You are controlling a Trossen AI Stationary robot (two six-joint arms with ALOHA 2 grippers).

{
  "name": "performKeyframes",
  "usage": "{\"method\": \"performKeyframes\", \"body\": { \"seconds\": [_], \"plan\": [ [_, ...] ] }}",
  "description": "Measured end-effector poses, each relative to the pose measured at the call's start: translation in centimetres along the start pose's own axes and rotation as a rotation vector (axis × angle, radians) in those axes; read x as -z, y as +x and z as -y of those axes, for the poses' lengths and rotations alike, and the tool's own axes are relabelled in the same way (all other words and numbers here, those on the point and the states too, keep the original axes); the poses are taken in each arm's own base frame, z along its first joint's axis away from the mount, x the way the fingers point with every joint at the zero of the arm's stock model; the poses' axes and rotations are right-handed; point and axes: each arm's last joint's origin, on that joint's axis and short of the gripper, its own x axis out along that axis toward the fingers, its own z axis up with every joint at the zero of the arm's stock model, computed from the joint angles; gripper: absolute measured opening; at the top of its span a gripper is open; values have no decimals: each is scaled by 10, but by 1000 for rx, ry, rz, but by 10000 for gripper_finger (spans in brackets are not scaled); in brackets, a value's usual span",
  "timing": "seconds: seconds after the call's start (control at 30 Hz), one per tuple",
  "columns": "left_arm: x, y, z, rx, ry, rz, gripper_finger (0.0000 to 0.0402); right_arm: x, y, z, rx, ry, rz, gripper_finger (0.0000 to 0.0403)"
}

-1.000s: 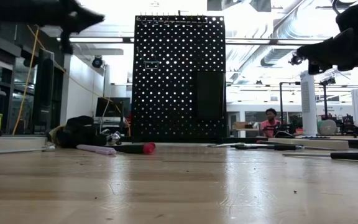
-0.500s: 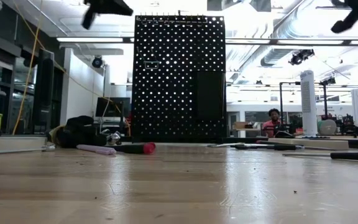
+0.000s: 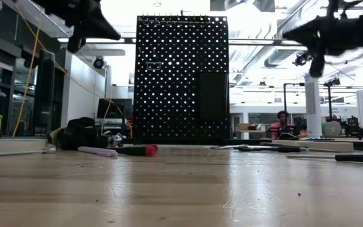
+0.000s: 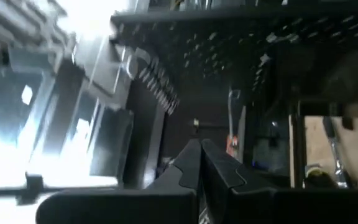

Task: Hang tools onto peg board
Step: Put the nut driver into the black bin on the pegboard

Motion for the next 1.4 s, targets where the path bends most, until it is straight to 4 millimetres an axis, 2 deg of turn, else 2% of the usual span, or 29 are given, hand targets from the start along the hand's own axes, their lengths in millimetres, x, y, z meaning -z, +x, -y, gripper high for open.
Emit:
{"method": "performKeyframes", "body": {
  "seconds": [0.1,0.27,0.4,0.5,0.67,0.8,0.9,1.0,1.13,1.2,1.3,1.4],
  "plan": [
    [12,5,-6,3,-5,-58,0,8,16,-24,-25,-116,-54,0],
    [17,6,-11,-25,57,-117,9,23,48,-68,-46,-418,-58,0],
    [17,7,-19,-75,75,-143,43,33,69,-91,-14,-658,-75,0],
    [17,7,-24,-80,113,-183,80,39,80,-105,13,-740,-91,0],
    [20,15,-30,-92,205,-253,148,43,90,-121,89,-878,-165,0],
    [22,33,-32,-89,227,-307,190,41,89,-131,201,-994,-261,0],
    [28,52,-33,-84,228,-362,210,37,84,-135,354,-1046,-386,11],
    [37,67,-36,-109,202,-426,220,35,76,-127,574,-1090,-586,45],
    [45,77,-37,-100,149,-494,223,43,68,-99,831,-1121,-895,121],
    [46,78,-37,-98,127,-507,223,47,67,-82,915,-1174,-996,160],
    [46,78,-36,-90,109,-510,223,48,71,-52,1064,-1279,-1021,206],
    [45,77,-36,-91,85,-500,223,41,85,-22,1205,-1270,-986,226]
  ]
}}
